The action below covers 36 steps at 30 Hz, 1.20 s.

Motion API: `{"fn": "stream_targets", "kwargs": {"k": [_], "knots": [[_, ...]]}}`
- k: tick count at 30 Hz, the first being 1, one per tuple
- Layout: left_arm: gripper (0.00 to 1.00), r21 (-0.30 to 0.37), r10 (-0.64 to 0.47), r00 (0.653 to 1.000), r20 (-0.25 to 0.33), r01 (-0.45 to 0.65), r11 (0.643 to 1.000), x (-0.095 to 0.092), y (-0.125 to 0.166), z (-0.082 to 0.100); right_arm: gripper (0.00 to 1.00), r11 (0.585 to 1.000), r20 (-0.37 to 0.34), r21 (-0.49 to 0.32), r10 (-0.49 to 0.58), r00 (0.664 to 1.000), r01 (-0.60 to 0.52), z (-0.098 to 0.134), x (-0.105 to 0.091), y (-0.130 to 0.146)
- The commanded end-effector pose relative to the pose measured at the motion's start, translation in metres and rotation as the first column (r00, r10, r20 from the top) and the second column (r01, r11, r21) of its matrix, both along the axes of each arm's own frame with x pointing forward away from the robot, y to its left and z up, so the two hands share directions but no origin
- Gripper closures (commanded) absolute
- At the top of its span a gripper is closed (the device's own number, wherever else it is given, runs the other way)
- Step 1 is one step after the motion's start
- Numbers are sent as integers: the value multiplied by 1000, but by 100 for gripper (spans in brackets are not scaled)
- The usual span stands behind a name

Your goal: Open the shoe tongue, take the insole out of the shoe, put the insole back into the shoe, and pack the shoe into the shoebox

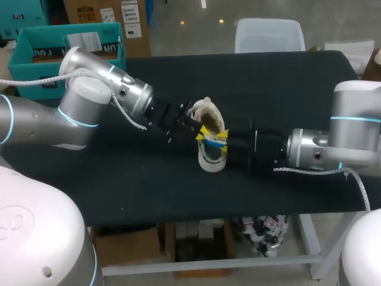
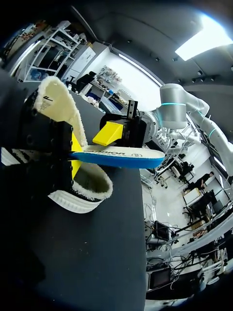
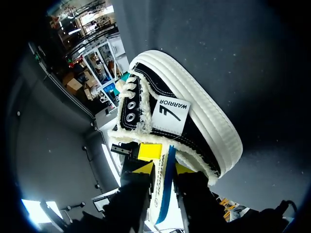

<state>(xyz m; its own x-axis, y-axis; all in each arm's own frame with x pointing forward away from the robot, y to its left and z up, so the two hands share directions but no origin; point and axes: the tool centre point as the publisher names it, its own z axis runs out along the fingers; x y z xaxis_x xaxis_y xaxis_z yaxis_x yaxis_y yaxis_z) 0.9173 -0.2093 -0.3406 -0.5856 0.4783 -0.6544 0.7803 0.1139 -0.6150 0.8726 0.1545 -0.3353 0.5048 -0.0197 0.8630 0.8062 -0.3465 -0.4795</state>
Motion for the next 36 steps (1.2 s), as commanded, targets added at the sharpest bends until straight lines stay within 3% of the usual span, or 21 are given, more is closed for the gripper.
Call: {"fn": "stream_targets", "kwargs": {"k": [1, 6, 7, 8, 10, 16, 18, 29, 36], "knots": [[100, -4, 6, 1000, 6, -6, 1000, -3, 0, -1, 100, 1000, 2, -1, 4, 1000, -4, 2, -6, -1], [100, 1, 0, 1000, 15, 0, 1000, -9, -1, 4, 100, 1000, 4, 7, 17, 1000, -17, 0, -8, 1], [82, 0, -5, 1000, 22, 5, 1000, -10, 0, 6, 100, 1000, 4, 7, 19, 1000, -19, 0, -8, 2], [75, -1, -8, 1000, 30, 8, 1000, -12, 0, 8, 100, 1000, 5, 7, 20, 1000, -20, 1, -8, 2], [73, -5, -12, 999, 43, 12, 1000, -17, 1, 12, 100, 1000, 10, 6, 20, 1000, -20, 2, -8, 1], [77, -2, -25, 998, 66, 25, 1000, -24, 1, 16, 100, 1000, 24, 4, 23, 999, -23, 2, -11, 1], [100, 1, -25, 997, 71, 25, 1000, -26, 1, 16, 100, 1000, 25, 6, 22, 999, -22, 1, -12, 1], [100, 42, -63, 992, 111, 59, 997, -40, 2, 14, 100, 999, 27, -12, 36, 999, -36, -2, -27, 5], [100, 81, -62, 991, 122, 52, 995, -38, 2, 6, 100, 998, 27, -24, 53, 998, -52, -14, -22, 8]]}}
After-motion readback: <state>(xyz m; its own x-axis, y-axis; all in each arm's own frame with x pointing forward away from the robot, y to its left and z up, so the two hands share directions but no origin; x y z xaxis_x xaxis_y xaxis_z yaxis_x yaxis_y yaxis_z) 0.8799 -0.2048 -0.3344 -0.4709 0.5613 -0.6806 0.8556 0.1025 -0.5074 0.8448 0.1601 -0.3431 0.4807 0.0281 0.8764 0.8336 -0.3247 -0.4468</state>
